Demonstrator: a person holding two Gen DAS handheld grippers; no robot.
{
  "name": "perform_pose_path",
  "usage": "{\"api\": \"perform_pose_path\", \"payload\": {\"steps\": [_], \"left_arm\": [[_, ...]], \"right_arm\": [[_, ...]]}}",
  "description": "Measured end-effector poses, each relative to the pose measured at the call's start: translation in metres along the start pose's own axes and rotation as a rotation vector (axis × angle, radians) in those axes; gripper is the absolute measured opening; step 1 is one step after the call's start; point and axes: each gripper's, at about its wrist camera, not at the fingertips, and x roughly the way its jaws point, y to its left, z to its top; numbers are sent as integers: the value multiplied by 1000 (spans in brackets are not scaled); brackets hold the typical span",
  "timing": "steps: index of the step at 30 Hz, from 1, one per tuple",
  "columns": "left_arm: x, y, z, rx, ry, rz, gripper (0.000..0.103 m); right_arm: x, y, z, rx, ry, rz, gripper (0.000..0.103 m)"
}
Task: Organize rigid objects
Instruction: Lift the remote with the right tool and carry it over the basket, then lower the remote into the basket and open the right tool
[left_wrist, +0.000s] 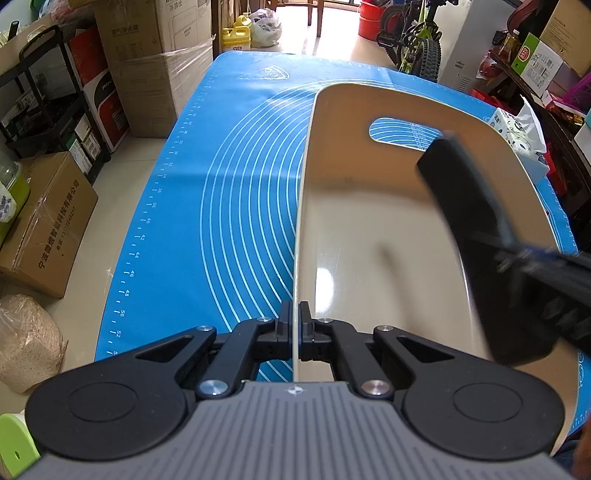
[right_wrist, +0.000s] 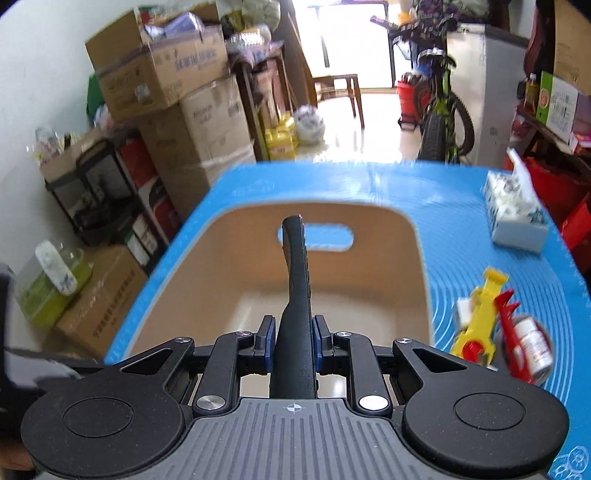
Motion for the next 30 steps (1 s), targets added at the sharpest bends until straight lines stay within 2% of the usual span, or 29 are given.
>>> {"api": "perform_pose_path", "payload": {"steps": [6, 12, 17, 18, 19, 20, 21, 22, 27, 30], "left_arm": [[-1, -1, -1, 4, 0, 3, 3], [-1, -1, -1, 8, 0, 7, 3], [-1, -1, -1, 8, 1, 7, 3], [-1, -1, -1, 7, 0, 9, 3], [-1, -1, -1, 7, 0, 10, 3], [-1, -1, -1, 8, -1, 10, 3], [-1, -1, -1, 9, -1, 11, 3], [-2, -1, -1, 10, -1, 12, 3], [-1, -2, -2, 8, -2, 14, 3], [-1, -2, -1, 7, -2, 14, 3]], "right_arm": [[34, 4, -20, -26, 111, -30, 30], [53, 5, -18, -13, 231, -33, 30], [55, 4, -20, -12, 269, -27, 31], [55, 4, -20, -13, 271, -28, 31], [53, 4, -20, -14, 266, -29, 43], [51, 4, -19, -19, 255, -24, 48], [47, 3, -17, -20, 240, -12, 59], [42, 4, -16, -22, 226, -12, 63], [15, -3, -8, -6, 156, 13, 67], [0, -8, -3, -4, 111, -12, 71]]}}
